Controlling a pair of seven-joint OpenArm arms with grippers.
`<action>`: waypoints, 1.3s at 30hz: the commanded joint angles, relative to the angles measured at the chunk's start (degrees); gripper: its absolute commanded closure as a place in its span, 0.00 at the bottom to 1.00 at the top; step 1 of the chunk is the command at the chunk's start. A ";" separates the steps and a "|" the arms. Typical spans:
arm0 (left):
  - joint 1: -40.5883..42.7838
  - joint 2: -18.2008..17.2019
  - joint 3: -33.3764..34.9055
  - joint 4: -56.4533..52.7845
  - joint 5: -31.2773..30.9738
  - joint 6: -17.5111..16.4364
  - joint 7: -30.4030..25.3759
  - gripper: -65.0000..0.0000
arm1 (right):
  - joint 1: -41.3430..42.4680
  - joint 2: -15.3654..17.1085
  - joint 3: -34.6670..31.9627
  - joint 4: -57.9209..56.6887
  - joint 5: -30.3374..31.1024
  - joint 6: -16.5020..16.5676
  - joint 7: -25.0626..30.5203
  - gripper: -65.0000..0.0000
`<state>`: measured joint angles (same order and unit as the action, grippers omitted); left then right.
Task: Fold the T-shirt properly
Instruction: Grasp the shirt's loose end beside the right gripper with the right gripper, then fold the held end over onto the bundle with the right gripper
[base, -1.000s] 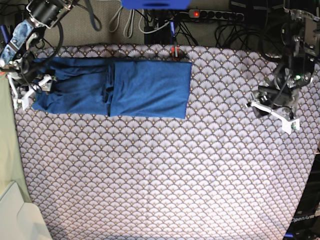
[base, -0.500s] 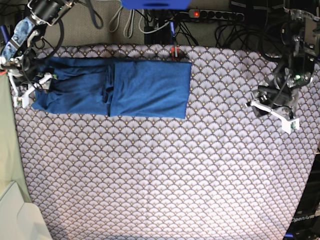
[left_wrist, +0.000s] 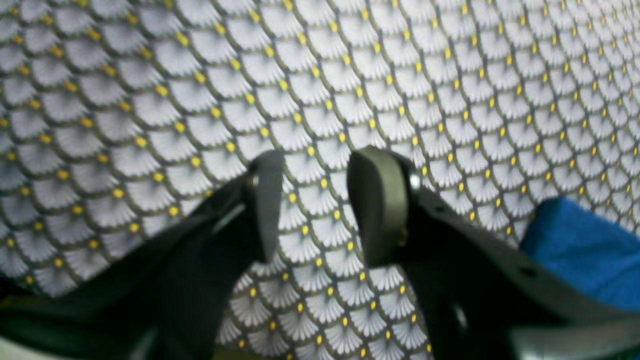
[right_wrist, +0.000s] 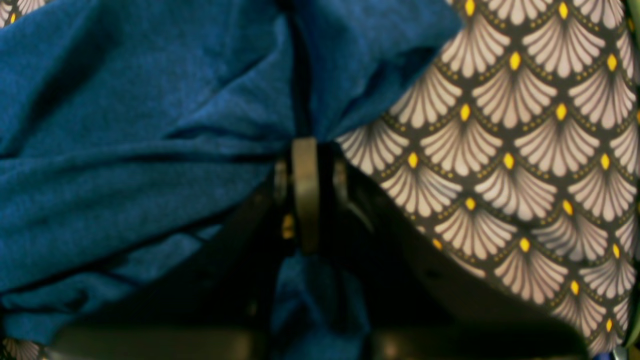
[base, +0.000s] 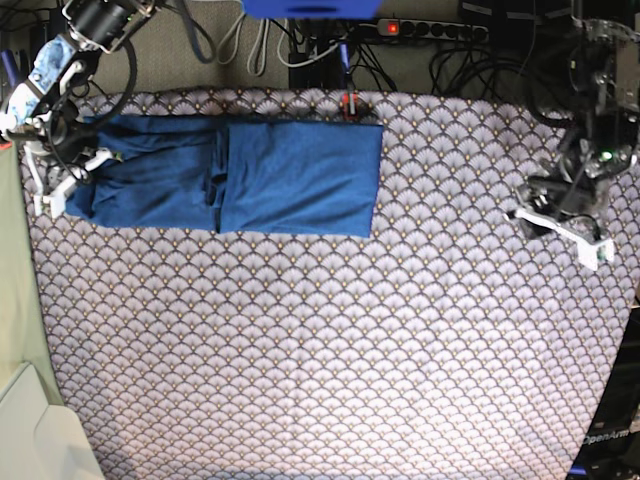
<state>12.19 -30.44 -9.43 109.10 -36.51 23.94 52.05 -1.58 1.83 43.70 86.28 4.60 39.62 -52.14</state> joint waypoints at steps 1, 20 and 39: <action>-0.36 -0.82 -1.16 1.45 -0.02 -0.16 -0.84 0.61 | -0.22 -0.81 -0.14 0.97 -0.86 0.38 -3.03 1.00; 5.53 -0.73 -16.90 3.03 -0.46 -0.52 1.53 0.61 | -2.94 -10.22 -10.43 21.81 -1.22 0.38 -3.20 1.00; 11.33 -0.64 -38.09 2.95 0.07 -13.97 1.71 0.61 | -6.02 -10.83 -24.41 28.23 -0.78 -6.34 -0.12 1.00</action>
<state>23.35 -29.82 -46.74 111.13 -36.71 10.00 54.68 -7.88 -8.95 19.53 113.58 3.11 33.32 -53.43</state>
